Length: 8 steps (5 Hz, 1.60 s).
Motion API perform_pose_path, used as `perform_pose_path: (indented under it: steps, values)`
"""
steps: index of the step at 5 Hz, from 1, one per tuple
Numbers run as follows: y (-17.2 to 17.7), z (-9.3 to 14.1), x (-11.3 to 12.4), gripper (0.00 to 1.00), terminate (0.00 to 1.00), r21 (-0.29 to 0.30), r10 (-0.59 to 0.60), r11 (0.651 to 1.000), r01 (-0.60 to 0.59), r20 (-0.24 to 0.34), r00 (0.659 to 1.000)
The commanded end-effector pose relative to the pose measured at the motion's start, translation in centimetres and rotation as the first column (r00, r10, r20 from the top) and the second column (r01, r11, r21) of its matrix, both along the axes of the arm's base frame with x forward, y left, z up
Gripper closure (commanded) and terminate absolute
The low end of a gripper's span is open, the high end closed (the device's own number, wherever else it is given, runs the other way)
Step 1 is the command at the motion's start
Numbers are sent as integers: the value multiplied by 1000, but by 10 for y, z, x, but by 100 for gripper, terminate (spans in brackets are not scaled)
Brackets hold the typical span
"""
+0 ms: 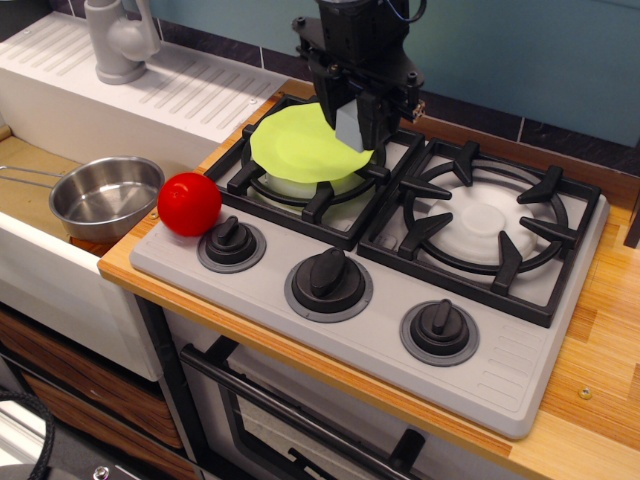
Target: Put cube on plate and smalltomato in pot or pan in sink
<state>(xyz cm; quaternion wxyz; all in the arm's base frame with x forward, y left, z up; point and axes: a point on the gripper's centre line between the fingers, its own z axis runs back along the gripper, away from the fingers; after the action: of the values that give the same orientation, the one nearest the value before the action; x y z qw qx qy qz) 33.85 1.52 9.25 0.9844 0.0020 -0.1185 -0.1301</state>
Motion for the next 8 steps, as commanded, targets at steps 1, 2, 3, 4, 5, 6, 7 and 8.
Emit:
perform_pose_path:
  steps: [1, 2, 3, 4, 5, 6, 7, 8]
  values:
    - [29, 16, 31, 100, 0, -2, -27, 1000, 27, 56, 998]
    - [41, 13, 39, 100, 0, -10, -42, 999, 43, 56, 998]
    - [47, 9, 43, 100, 0, -18, -51, 998, 52, 56, 997]
    - [47, 4, 40, 100, 0, -31, -53, 998, 55, 58, 997]
    - [36, -2, 33, 0, 0, -27, -39, 999, 40, 56, 998]
    - [27, 0, 27, 0, 0, -23, -17, 1000, 18, 48, 999]
    - [18, 2, 21, 0, 0, -20, 4, 1000, -3, 47, 999]
    - [10, 11, 13, 0, 0, -13, 23, 1000, -22, 31, 999]
